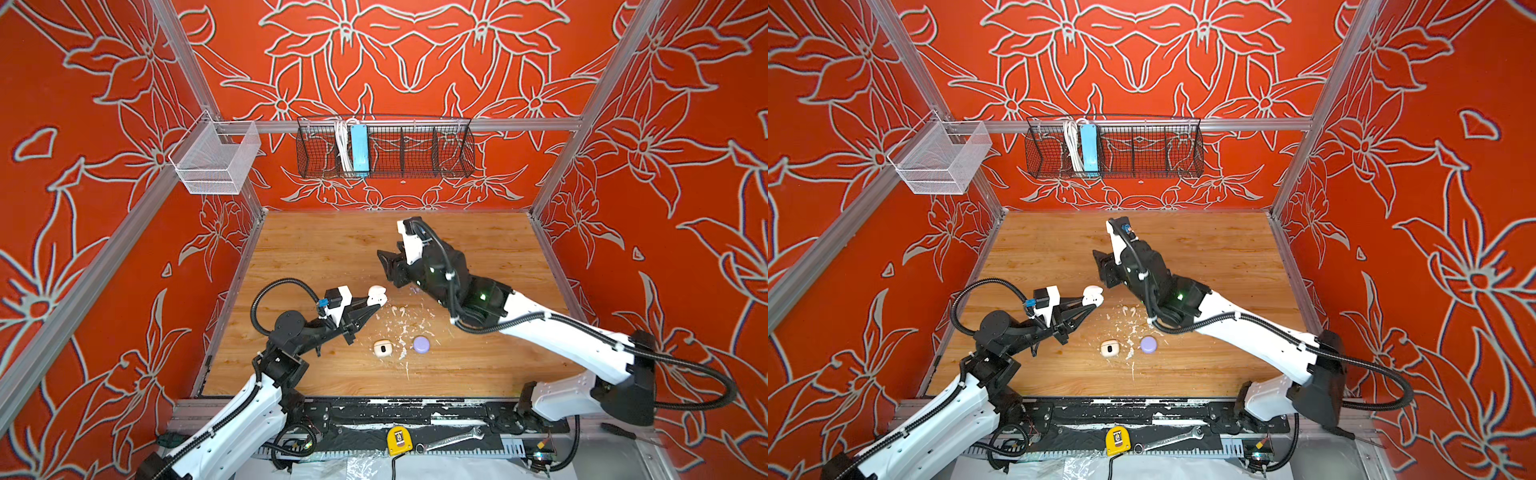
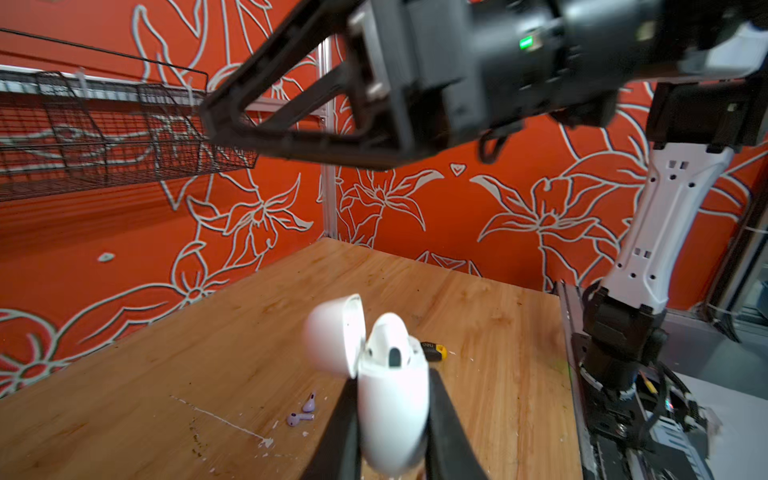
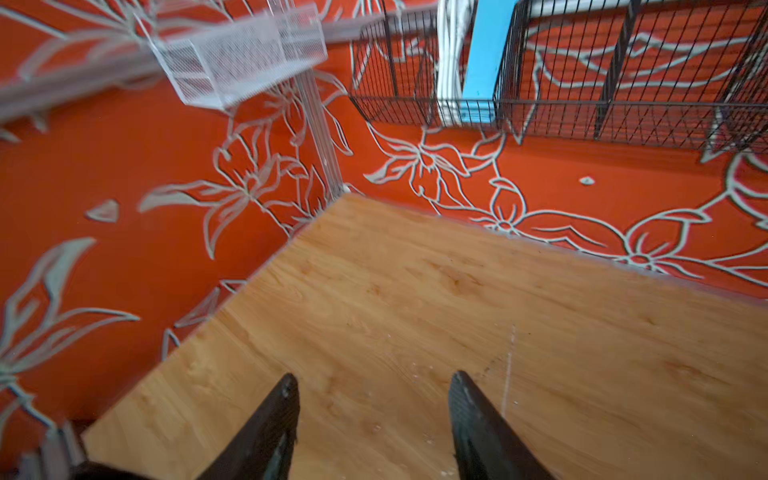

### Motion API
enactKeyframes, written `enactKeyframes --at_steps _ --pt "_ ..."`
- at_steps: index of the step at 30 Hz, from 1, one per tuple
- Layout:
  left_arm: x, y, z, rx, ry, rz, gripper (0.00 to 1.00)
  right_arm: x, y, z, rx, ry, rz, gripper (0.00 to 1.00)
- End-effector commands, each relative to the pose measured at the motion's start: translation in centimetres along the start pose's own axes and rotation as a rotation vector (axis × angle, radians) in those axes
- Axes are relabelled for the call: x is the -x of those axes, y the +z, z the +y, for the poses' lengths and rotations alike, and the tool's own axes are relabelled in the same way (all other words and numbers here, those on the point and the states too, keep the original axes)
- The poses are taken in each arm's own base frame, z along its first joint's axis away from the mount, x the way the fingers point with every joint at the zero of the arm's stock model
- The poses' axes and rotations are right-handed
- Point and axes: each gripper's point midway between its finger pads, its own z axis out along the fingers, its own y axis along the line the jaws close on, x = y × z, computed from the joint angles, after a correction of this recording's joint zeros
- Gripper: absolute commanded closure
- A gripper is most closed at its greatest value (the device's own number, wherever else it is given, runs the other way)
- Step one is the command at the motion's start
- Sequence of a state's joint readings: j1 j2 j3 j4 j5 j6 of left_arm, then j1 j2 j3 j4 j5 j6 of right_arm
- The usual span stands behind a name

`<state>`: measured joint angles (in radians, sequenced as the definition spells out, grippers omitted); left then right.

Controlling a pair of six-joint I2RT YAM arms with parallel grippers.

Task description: Insert the wireless bluetooth earbuds into the charging case

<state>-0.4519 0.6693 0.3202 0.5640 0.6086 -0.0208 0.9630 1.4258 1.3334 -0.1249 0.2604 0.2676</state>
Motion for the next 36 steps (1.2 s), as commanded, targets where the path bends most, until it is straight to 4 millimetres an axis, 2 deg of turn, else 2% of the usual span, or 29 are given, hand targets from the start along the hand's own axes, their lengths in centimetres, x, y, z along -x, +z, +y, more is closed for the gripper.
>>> enactKeyframes --at_steps 1,5,8,10,17,25,32,36 --pt "0.5 0.7 -1.3 -0.098 0.014 0.016 1.0 -6.4 1.4 0.4 0.116 -0.154 0.241 0.34" --pt "0.3 0.9 -1.4 -0.113 0.006 0.025 1.0 -7.7 3.0 -0.5 0.162 -0.118 0.3 0.34" --pt "0.2 0.9 -1.4 -0.107 0.007 0.024 1.0 -8.2 3.2 0.5 0.243 -0.102 0.33 0.37" --pt "0.3 0.8 -1.4 -0.106 0.009 0.02 1.0 -8.4 2.7 1.9 0.327 -0.1 0.336 0.38" --pt "0.1 0.8 -1.0 -0.08 0.016 0.022 1.0 -7.4 0.0 3.8 0.472 -0.092 0.261 0.38" --pt "-0.4 0.7 -0.1 -0.023 0.016 0.026 1.0 -7.1 -2.0 4.2 0.522 -0.097 0.222 0.38" --pt "-0.7 0.7 0.8 0.028 0.002 0.035 1.0 -6.6 -2.2 3.2 0.462 -0.087 0.186 0.39" --pt "-1.2 0.9 2.8 0.134 -0.076 0.069 1.0 -5.7 -2.6 1.2 0.348 -0.079 0.129 0.39"
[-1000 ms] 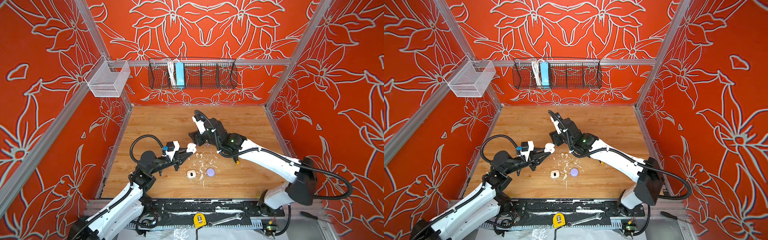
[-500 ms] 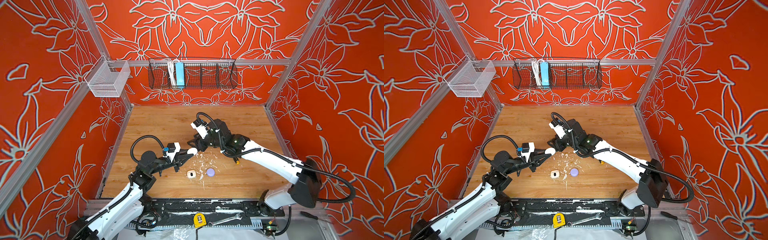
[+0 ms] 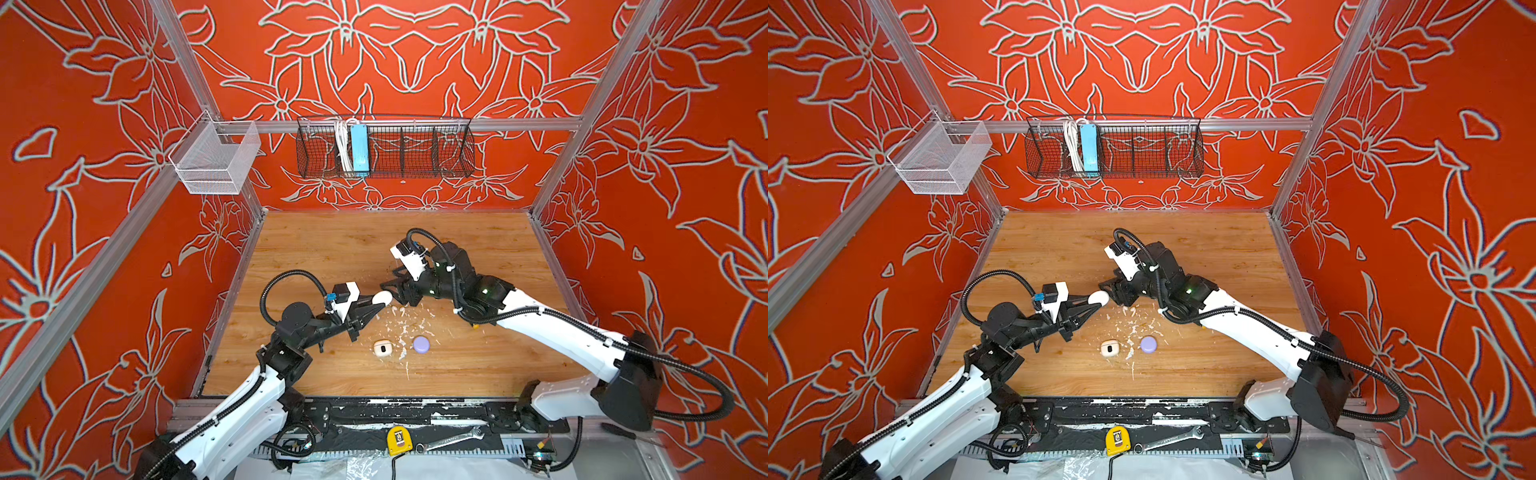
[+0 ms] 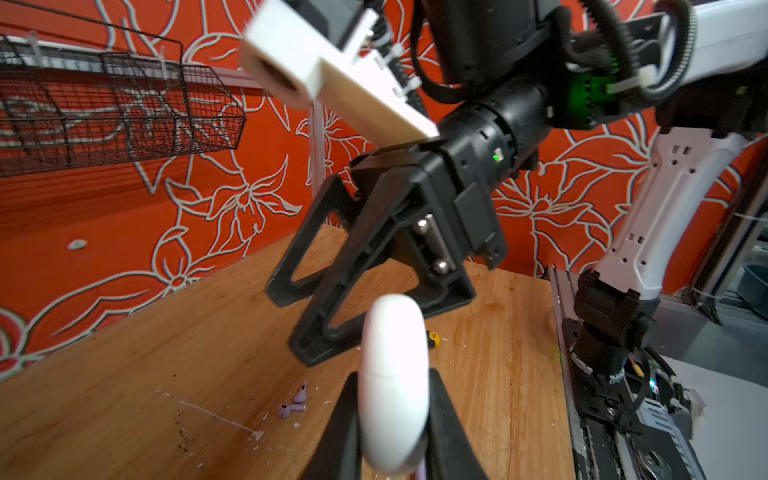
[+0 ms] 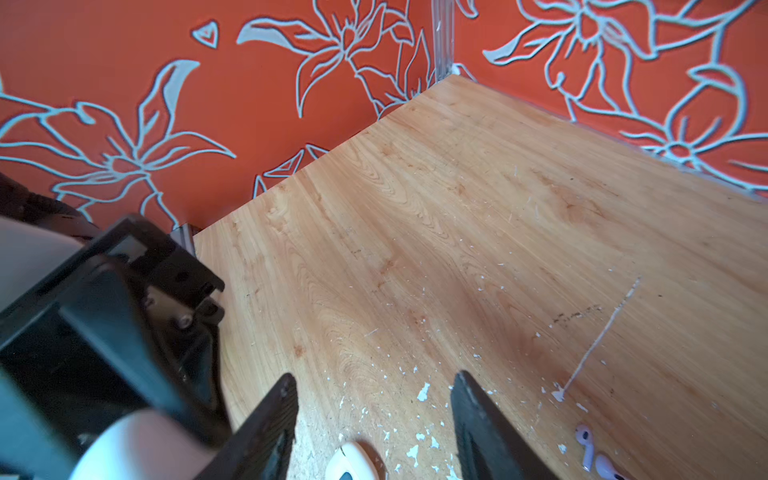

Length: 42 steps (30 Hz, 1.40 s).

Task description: Insert the wireless bluetooth earbuds into the charging case

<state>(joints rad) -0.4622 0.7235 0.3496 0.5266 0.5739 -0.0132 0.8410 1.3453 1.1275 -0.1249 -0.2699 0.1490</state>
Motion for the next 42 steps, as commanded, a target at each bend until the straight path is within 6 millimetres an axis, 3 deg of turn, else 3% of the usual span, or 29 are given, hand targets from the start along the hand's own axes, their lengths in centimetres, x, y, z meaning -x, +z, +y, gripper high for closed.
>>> enactKeyframes --at_steps 1,8,11,13,18,28,42 --pt "-0.3 0.3 2.5 0.13 -0.074 0.026 1.0 1.6 -1.9 -0.4 -0.069 -0.008 -0.096 0.39" --pt "-2.6 1.3 7.0 0.318 -0.25 0.128 1.0 1.4 -4.4 -4.5 -0.312 0.028 -0.182 0.39" --pt "-3.9 1.5 9.4 0.388 -0.342 0.176 1.0 1.2 -4.6 -4.9 -0.333 0.023 -0.176 0.4" --pt "-6.3 1.4 11.3 0.431 -0.442 0.228 1.0 1.1 -4.6 -5.0 -0.343 0.014 -0.173 0.4" --pt "-9.7 0.2 14.8 0.467 -0.678 0.243 1.0 1.2 -5.0 -5.5 -0.374 -0.002 -0.174 0.4" --pt "-15.6 0.9 17.4 0.475 -0.942 0.417 1.0 1.1 -5.6 -5.5 -0.385 -0.015 -0.177 0.4" --pt "-20.4 -0.8 20.6 0.504 -1.149 0.466 1.0 0.9 -5.6 -5.6 -0.388 -0.02 -0.168 0.39"
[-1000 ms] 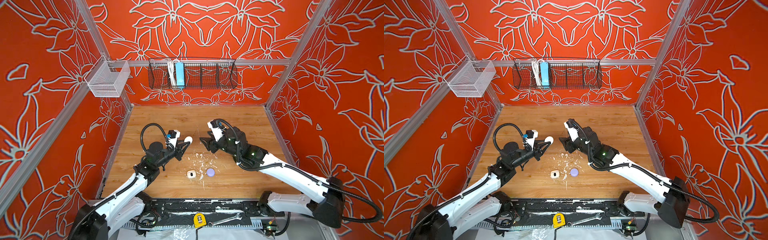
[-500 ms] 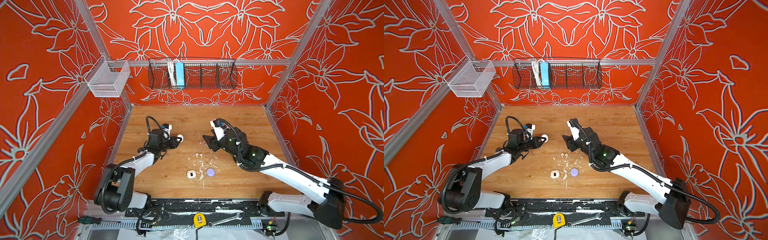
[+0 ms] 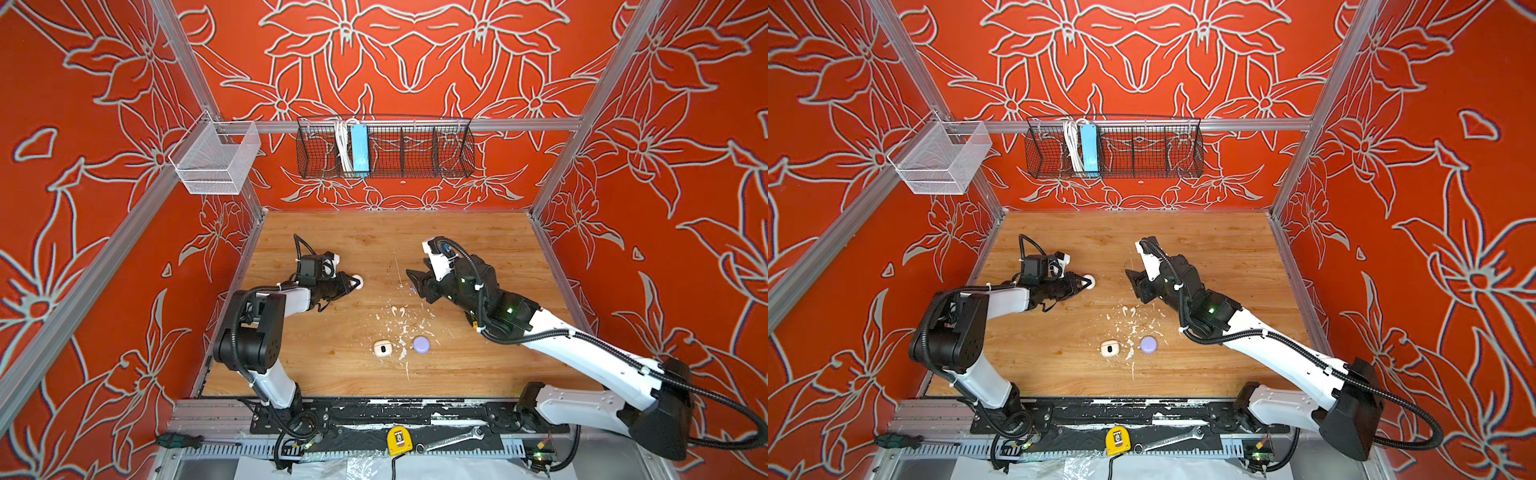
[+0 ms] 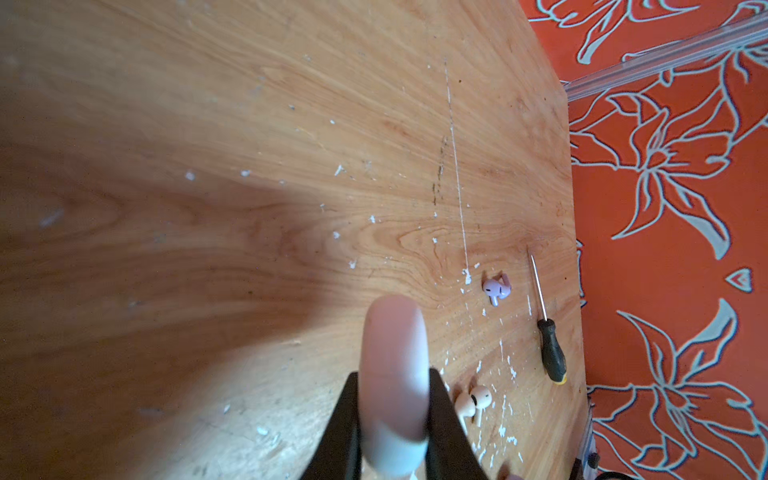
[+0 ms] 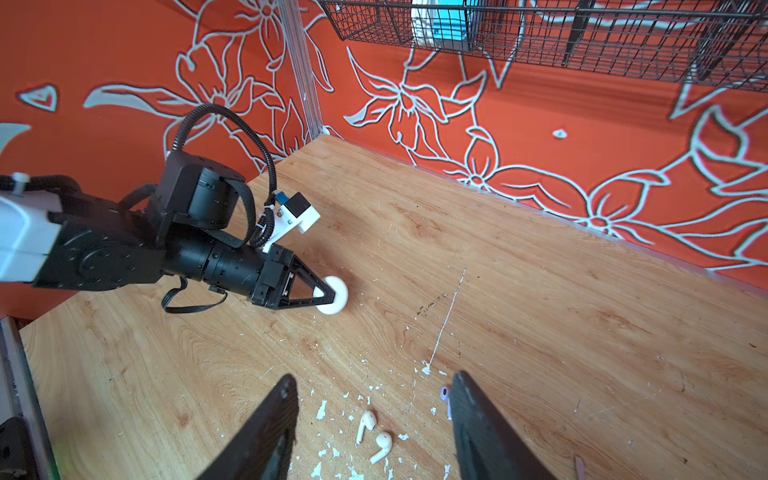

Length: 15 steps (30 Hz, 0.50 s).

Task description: Insert the wireless bluetooth earbuds into the charging case

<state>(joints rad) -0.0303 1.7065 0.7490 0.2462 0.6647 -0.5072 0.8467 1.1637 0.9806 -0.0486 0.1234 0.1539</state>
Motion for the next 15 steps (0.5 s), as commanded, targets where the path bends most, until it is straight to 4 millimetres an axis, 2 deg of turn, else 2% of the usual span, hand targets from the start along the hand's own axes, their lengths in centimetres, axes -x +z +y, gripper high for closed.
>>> enactKeyframes --at_steps 1,8,13,14,15 --pt "0.3 0.0 0.7 -0.029 -0.059 0.013 1.0 -0.1 -0.3 -0.4 -0.02 -0.02 -0.003 0.39" --pt "0.3 0.7 2.6 -0.028 -0.124 0.052 1.0 -0.2 -0.2 -0.2 -0.015 -0.02 0.001 0.39" --pt "0.0 1.0 3.0 -0.01 -0.129 0.088 1.0 -0.2 -0.3 -0.3 -0.015 -0.018 0.002 0.39" --pt "-0.1 1.0 3.0 -0.008 -0.124 0.088 0.96 -0.2 -0.3 -0.3 -0.016 -0.019 0.002 0.39" --pt "-0.1 0.8 2.9 -0.009 -0.117 0.081 0.87 -0.1 -0.3 -0.3 -0.017 -0.02 0.0 0.39"
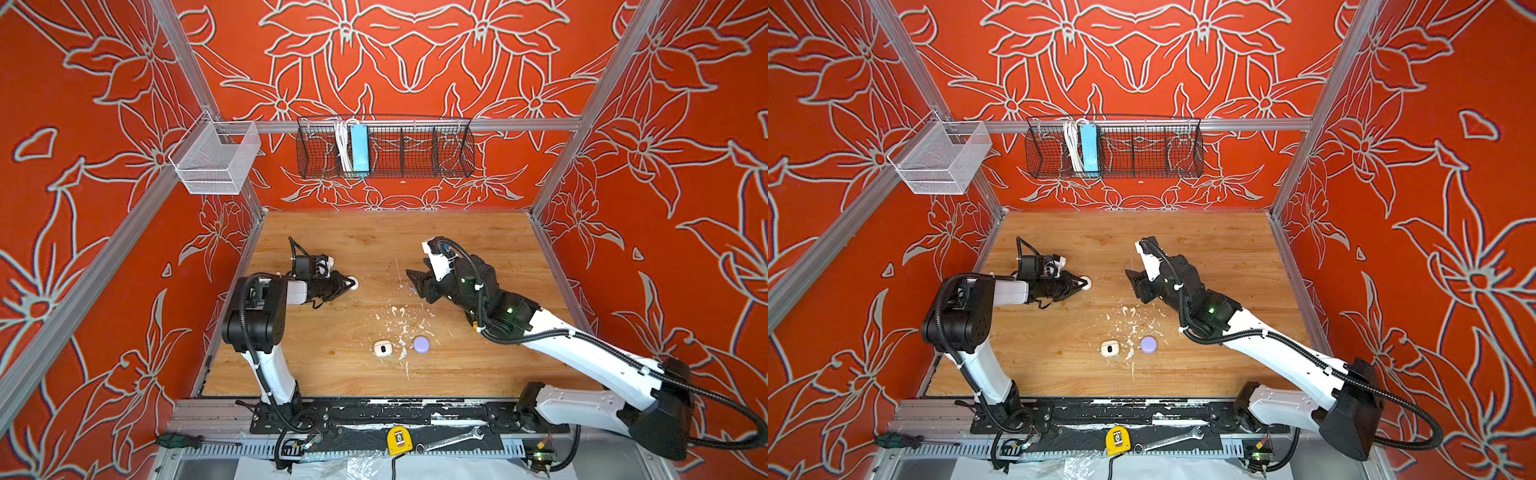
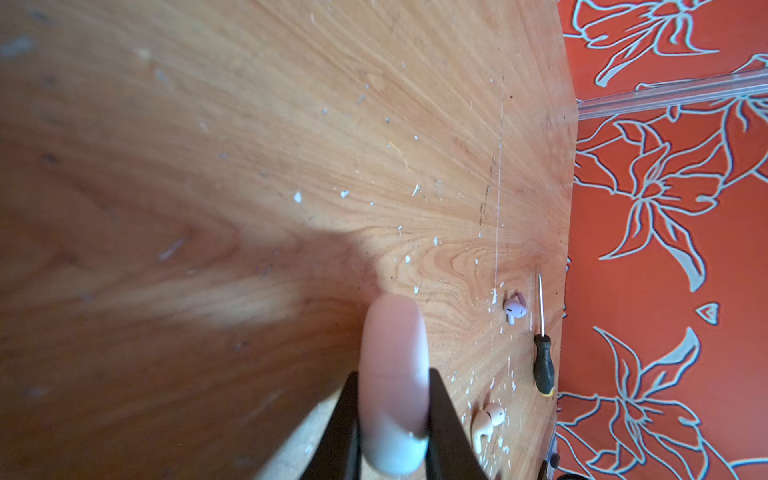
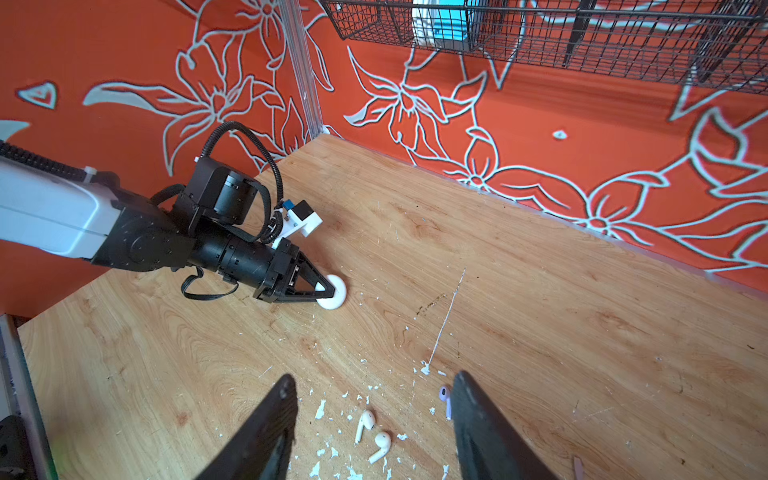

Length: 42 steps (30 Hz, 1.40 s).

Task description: Insert the wireless bluetooth earbuds into the charging case

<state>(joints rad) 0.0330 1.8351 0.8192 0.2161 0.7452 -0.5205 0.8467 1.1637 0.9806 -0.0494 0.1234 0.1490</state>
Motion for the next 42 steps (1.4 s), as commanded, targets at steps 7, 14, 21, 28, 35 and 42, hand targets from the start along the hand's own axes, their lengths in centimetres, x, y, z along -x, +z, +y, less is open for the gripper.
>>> enactKeyframes --at_steps 7,14,21,28,35,42 --pt "-0.6 -1.5 -1.1 -0.014 0.048 -0.016 0.03 -0.3 -0.4 -0.7 -0.038 -0.019 0.006 0.37" --pt "0.9 -5.2 -3.0 0.067 0.063 -0.153 0.03 -0.6 -1.3 0.1 0.021 0.066 0.0 0.27" --pt "2.8 -13.6 -9.9 0.048 -0.029 -0.367 0.03 -4.3 -1.6 0.2 0.041 0.151 0.095 0.15" --pt "-3.5 -14.6 -9.9 -0.052 0.282 -0.363 0.03 -11.2 -2.1 -2.6 -0.117 0.251 0.215 0.11" --pt "-6.2 -13.2 -3.9 0.117 0.25 -0.364 0.02 -19.6 -1.5 -3.1 -0.229 0.329 0.433 0.15" --pt "-7.3 -12.3 -3.8 0.08 0.215 -0.339 0.02 -23.6 0.1 0.9 -0.236 0.138 0.6 0.15"
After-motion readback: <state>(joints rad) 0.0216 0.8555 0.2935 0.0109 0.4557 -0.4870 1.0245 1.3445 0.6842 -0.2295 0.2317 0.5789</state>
